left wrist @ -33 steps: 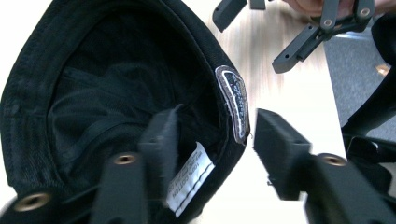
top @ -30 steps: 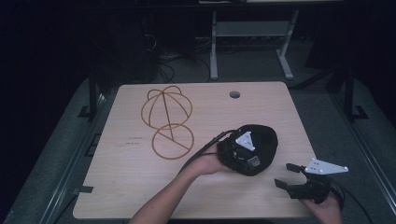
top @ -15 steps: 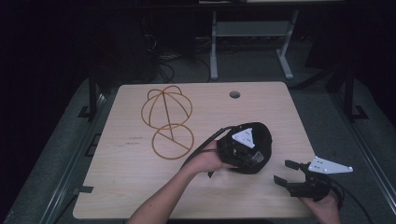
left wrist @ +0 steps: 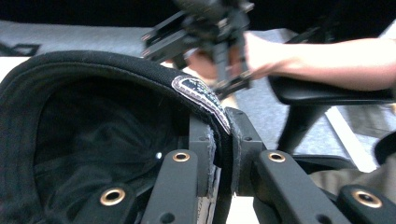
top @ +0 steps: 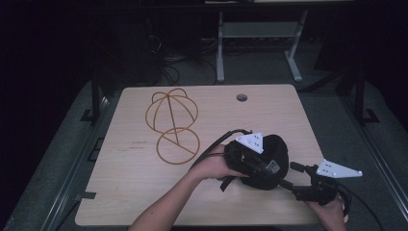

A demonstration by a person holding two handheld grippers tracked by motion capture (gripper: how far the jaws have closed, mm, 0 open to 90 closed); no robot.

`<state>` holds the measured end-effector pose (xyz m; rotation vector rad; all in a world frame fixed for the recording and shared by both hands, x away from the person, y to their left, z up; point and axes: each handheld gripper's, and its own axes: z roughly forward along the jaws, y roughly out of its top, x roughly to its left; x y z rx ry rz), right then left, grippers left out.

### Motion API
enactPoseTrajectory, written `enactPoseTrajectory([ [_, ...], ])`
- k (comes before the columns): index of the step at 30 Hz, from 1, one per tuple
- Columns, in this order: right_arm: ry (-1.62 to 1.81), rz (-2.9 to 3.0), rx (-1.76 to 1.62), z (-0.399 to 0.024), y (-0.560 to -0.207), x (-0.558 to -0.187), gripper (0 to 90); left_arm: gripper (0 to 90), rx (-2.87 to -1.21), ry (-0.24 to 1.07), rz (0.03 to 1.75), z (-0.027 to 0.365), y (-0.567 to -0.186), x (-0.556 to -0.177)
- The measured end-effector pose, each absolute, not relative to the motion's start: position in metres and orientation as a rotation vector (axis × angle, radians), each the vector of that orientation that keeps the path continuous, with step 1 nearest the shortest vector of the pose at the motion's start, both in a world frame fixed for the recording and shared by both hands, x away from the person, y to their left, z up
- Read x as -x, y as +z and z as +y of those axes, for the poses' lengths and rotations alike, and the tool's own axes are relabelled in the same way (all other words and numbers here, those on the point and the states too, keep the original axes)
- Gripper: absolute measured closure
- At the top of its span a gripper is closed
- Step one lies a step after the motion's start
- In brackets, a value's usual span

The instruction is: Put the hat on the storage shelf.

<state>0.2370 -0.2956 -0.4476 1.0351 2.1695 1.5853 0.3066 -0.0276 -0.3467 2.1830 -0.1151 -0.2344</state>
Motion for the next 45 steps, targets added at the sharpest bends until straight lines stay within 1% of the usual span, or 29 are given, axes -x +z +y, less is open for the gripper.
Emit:
enactPoseTrajectory([
  [2, 1.577, 2.177, -1.032, -0.295, -0.448, -0.237, 19.9, 81.6, -2.180, -0.239, -0.125, -0.029, -0.346, -0.306],
  [6, 1.585, 2.197, -1.033, -0.294, -0.450, -0.238, 24.8, 81.6, -2.188, -0.248, -0.176, -0.039, -0.343, -0.299],
  [8, 1.599, 2.203, -1.012, -0.295, -0.450, -0.238, 30.7, 81.6, -2.189, -0.252, -0.199, -0.045, -0.343, -0.297],
  [14, 1.634, 2.231, -0.955, -0.294, -0.450, -0.235, 48.8, 81.7, -2.190, -0.260, -0.220, -0.047, -0.343, -0.296],
  [17, 1.663, 2.223, -0.935, -0.294, -0.450, -0.233, 59.4, 81.7, -2.184, -0.264, -0.221, -0.047, -0.343, -0.296],
  [21, 1.663, 2.229, -0.903, -0.293, -0.450, -0.233, 77.1, 81.6, -2.185, -0.259, -0.220, -0.047, -0.343, -0.296],
  [23, 1.661, 2.226, -0.898, -0.293, -0.449, -0.232, 82.3, 81.6, -2.186, -0.258, -0.218, -0.045, -0.343, -0.296],
  [28, 1.675, 2.210, -0.896, -0.295, -0.448, -0.230, 84.5, 80.9, -2.193, -0.251, -0.201, -0.039, -0.341, -0.297],
  [30, 1.676, 2.208, -0.902, -0.296, -0.448, -0.230, 85.0, 79.0, -2.204, -0.239, -0.191, -0.036, -0.341, -0.298],
  [33, 1.664, 2.201, -0.911, -0.297, -0.447, -0.229, 85.3, 70.7, -2.228, -0.193, -0.170, -0.033, -0.340, -0.296],
  [37, 1.662, 2.193, -0.920, -0.298, -0.447, -0.229, 85.6, 61.8, -2.275, -0.121, -0.142, -0.027, -0.339, -0.294],
  [45, 1.654, 2.167, -0.949, -0.299, -0.443, -0.228, 85.9, 52.5, -2.307, -0.057, -0.092, -0.011, -0.341, -0.293],
])
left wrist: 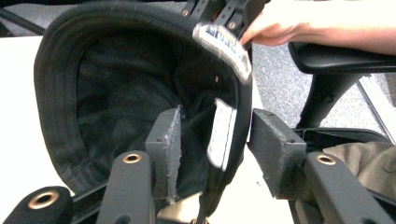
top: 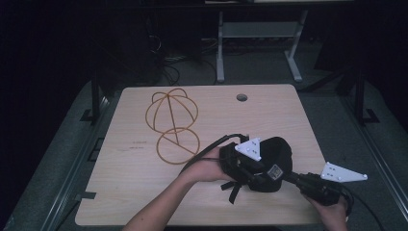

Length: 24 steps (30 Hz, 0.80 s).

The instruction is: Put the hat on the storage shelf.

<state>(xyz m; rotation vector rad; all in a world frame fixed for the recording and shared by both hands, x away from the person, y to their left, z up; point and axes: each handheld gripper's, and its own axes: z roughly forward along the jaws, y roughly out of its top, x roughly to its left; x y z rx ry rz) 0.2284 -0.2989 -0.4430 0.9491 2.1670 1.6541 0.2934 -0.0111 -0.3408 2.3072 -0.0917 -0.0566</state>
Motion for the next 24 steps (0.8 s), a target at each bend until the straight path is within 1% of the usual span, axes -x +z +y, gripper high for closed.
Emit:
enactPoseTrajectory([
  [7, 1.639, 2.143, -0.967, -0.302, -0.439, -0.228, 86.0, 47.9, -2.294, -0.033, -0.032, 0.012, -0.347, -0.292],
  [8, 1.639, 2.143, -0.967, -0.302, -0.439, -0.228, 86.0, 45.7, -2.294, -0.033, -0.032, 0.012, -0.347, -0.292],
  [9, 1.640, 2.130, -0.973, -0.303, -0.436, -0.227, 86.2, 43.6, -2.290, -0.023, -0.012, 0.021, -0.349, -0.291],
  [11, 1.640, 2.121, -0.973, -0.304, -0.435, -0.227, 86.2, 43.7, -2.287, -0.022, -0.008, 0.025, -0.350, -0.290],
  [12, 1.639, 2.117, -0.973, -0.305, -0.433, -0.227, 86.4, 43.6, -2.288, -0.010, 0.001, 0.034, -0.352, -0.288],
  [13, 1.636, 2.115, -0.976, -0.305, -0.432, -0.227, 86.5, 43.5, -2.288, -0.010, 0.001, 0.034, -0.352, -0.288],
  [14, 1.629, 2.110, -0.977, -0.305, -0.431, -0.228, 86.5, 43.4, -2.293, 0.010, 0.016, 0.044, -0.355, -0.287],
  [19, 1.622, 2.100, -0.966, -0.306, -0.424, -0.230, 86.7, 43.4, -2.309, 0.039, 0.057, 0.062, -0.365, -0.283],
  [20, 1.609, 2.101, -0.960, -0.305, -0.422, -0.230, 86.7, 43.4, -2.311, 0.048, 0.077, 0.071, -0.370, -0.282],
  [24, 1.597, 2.113, -0.961, -0.305, -0.417, -0.233, 86.8, 42.6, -2.259, 0.032, 0.124, 0.088, -0.377, -0.278],
])
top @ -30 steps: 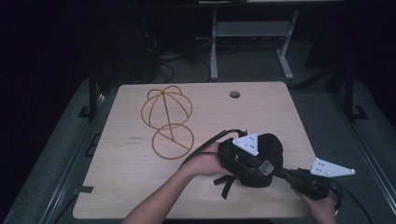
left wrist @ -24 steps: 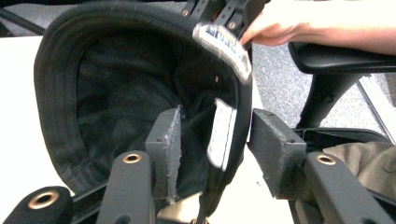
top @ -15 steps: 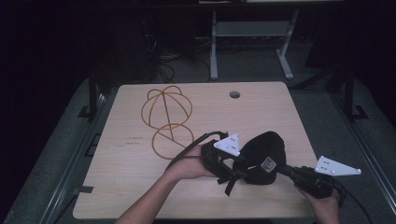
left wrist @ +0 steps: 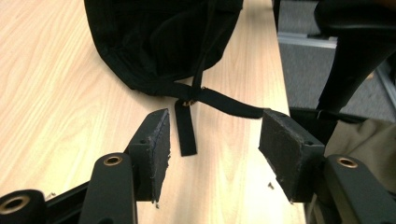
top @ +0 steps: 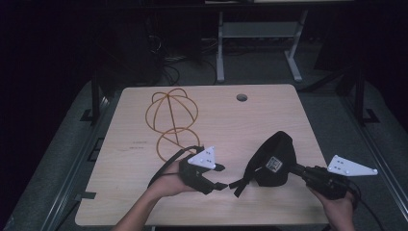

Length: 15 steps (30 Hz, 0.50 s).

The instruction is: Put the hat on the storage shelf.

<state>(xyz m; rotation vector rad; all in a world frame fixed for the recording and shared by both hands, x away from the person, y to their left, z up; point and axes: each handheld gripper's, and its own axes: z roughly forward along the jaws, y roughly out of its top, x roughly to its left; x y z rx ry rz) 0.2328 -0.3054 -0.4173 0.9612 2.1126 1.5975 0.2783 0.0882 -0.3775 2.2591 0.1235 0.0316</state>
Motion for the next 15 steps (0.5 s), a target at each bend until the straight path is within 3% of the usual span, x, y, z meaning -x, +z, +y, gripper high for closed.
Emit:
enactPoseTrajectory([
  [15, 1.552, 2.143, -0.949, -0.294, -0.378, -0.250, 87.1, 41.5, -2.237, 0.114, 0.220, 0.133, -0.405, -0.264],
])
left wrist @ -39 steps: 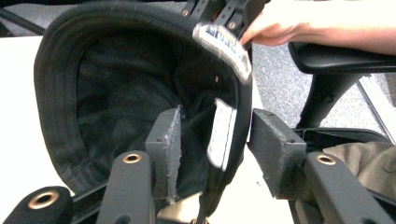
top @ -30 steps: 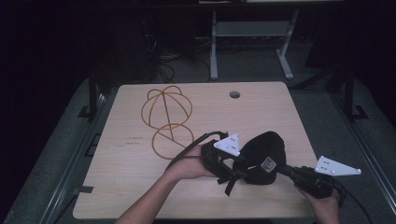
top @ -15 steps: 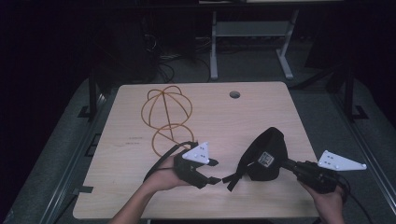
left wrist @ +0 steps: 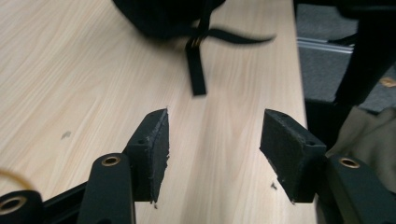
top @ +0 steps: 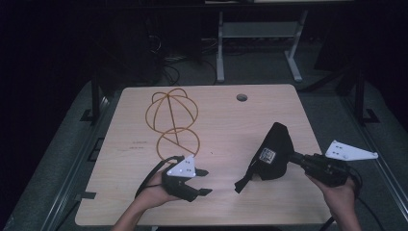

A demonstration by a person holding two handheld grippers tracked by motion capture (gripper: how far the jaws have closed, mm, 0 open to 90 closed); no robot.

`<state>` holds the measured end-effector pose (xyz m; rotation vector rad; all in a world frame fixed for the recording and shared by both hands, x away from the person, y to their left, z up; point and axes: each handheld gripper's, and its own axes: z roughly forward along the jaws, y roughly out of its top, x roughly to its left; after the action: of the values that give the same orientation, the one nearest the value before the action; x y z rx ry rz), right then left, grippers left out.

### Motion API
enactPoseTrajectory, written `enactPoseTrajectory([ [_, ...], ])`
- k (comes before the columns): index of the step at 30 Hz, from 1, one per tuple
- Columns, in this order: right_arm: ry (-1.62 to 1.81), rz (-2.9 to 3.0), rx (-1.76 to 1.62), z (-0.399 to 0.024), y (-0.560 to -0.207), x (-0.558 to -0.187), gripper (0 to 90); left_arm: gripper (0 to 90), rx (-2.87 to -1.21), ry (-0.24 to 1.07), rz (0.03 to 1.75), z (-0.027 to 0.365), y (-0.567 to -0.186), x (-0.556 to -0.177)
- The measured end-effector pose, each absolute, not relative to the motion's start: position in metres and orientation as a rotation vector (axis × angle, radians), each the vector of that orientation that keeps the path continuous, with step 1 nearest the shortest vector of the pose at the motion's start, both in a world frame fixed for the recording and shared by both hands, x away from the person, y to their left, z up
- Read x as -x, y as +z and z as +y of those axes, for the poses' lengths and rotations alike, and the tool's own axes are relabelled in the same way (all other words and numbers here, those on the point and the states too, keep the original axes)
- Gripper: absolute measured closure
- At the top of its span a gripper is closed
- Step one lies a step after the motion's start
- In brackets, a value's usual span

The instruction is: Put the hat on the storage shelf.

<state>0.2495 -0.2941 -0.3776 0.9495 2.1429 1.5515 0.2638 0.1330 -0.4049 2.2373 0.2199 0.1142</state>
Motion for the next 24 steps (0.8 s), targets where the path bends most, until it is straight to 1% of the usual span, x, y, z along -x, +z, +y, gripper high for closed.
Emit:
enactPoseTrajectory([
  [5, 1.529, 2.157, -0.944, -0.289, -0.365, -0.256, 87.2, 40.2, -2.234, 0.119, 0.266, 0.143, -0.411, -0.263],
  [9, 1.530, 2.166, -0.941, -0.285, -0.356, -0.260, 87.1, 38.6, -2.225, 0.148, 0.296, 0.147, -0.414, -0.262],
  [16, 1.518, 2.197, -0.919, -0.281, -0.342, -0.269, 87.1, 36.7, -2.220, 0.175, 0.303, 0.150, -0.418, -0.260],
  [24, 1.513, 2.194, -0.899, -0.275, -0.316, -0.276, 87.1, 36.0, -2.224, 0.146, 0.305, 0.147, -0.422, -0.260],
])
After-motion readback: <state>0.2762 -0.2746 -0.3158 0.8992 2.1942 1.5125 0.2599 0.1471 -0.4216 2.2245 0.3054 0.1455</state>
